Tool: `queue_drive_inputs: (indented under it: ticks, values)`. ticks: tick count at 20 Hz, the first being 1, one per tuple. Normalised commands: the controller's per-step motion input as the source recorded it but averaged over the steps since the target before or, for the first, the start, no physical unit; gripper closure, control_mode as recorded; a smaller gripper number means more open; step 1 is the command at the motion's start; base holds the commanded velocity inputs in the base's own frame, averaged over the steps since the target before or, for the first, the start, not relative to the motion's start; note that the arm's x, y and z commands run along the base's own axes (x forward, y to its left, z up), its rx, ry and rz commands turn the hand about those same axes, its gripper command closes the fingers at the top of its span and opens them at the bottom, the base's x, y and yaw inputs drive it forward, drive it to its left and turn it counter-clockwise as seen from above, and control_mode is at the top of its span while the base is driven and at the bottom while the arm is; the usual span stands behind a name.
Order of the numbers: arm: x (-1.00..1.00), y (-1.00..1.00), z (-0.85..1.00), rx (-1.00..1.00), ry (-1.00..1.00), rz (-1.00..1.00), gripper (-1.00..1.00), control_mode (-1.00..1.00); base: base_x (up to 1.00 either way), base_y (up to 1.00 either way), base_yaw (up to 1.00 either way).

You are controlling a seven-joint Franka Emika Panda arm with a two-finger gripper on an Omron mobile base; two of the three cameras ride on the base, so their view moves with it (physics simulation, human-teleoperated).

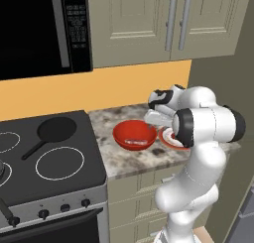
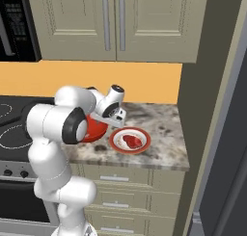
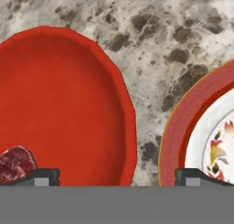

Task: Place one of the steaks on the plate and the other in the bowl. Then place the bowl in the fridge.

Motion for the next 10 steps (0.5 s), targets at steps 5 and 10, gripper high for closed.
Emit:
queue_drive_inputs:
  ticks: [5, 10]
  values:
    - [0.27, 0.08, -0.33, 0.00, 0.02, 0.02, -1.00, -1.00, 0.00, 0.00, 0.00]
    - [0.34, 0.00, -0.21, 0.07, 0.00, 0.05, -1.00, -1.00, 0.00, 0.00, 0.00]
